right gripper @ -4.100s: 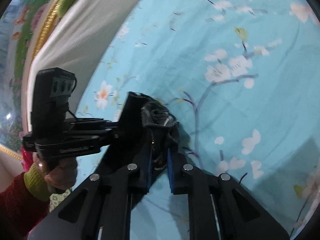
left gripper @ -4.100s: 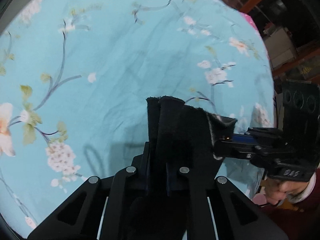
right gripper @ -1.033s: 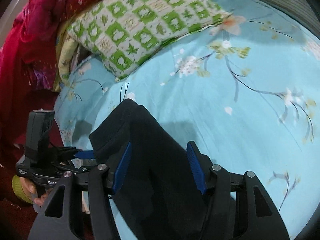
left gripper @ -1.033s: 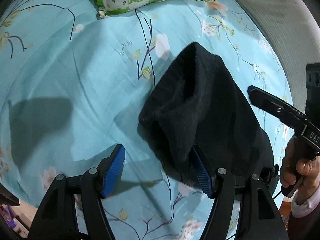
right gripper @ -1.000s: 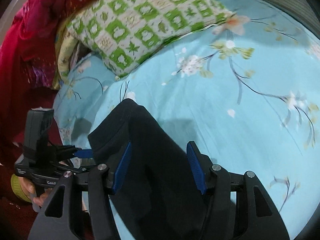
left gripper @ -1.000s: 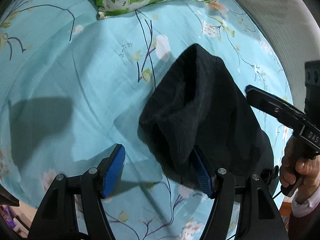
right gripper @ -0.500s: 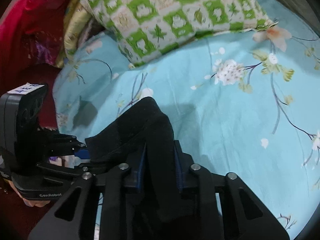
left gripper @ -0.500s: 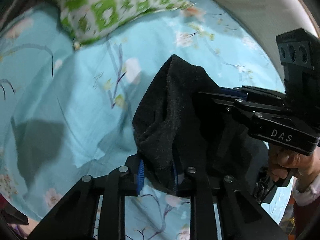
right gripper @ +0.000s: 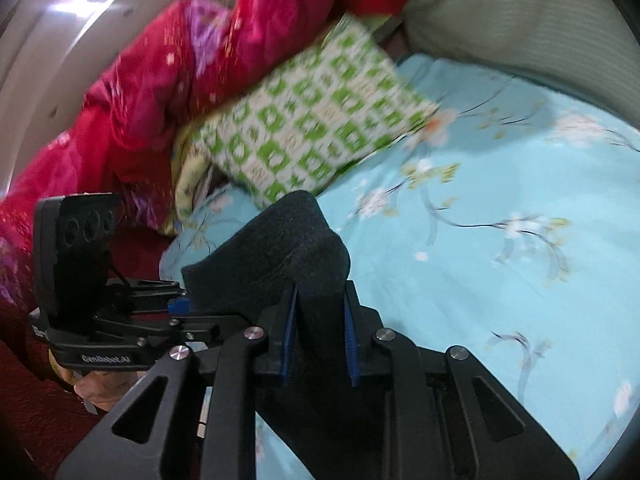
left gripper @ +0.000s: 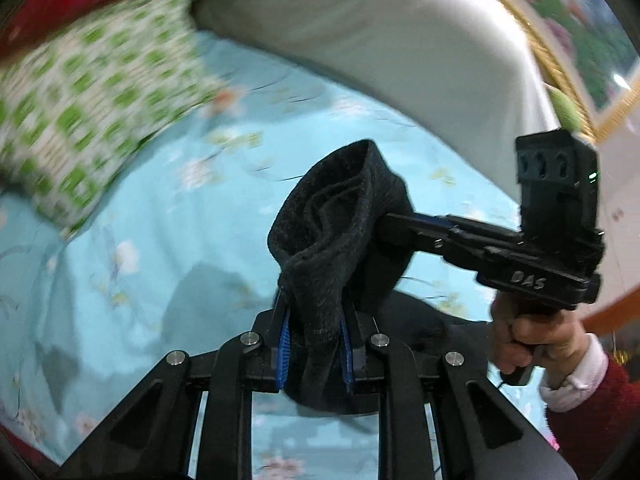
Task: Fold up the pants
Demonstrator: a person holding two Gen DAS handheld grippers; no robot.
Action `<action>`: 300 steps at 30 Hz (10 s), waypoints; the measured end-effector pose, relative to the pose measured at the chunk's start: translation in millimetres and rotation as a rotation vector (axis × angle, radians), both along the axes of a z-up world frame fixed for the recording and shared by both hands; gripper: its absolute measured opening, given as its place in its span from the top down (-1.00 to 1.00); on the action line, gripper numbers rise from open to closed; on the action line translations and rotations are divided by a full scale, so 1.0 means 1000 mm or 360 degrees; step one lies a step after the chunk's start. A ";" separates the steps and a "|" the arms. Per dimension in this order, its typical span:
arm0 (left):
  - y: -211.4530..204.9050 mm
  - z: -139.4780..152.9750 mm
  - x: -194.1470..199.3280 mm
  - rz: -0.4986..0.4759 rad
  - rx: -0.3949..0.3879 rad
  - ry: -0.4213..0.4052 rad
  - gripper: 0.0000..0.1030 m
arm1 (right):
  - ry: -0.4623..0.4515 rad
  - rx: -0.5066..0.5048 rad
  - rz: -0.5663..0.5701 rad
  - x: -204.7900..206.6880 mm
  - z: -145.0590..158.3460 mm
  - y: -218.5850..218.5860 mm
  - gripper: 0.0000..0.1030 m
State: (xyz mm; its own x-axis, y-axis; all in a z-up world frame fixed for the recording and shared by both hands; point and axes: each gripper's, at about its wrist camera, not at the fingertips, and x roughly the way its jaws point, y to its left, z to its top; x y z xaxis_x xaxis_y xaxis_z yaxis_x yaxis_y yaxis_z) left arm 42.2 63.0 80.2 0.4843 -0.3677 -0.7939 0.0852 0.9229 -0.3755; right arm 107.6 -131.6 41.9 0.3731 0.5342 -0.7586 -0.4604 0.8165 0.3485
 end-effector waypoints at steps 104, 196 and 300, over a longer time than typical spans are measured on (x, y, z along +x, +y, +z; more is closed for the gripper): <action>-0.168 -0.140 -0.005 -0.0605 0.0266 0.0362 -0.73 | 0.0134 0.0067 -0.1517 -0.236 -0.081 -0.230 -0.40; -0.032 -0.110 0.052 -0.0017 0.0430 0.0106 -0.35 | 0.0035 0.0012 -0.1037 -0.066 -0.072 -0.162 -0.32; -0.059 -0.087 -0.030 0.0145 0.0688 -0.0152 -0.64 | -0.0498 -0.0591 -0.0729 -0.128 -0.054 -0.060 -0.94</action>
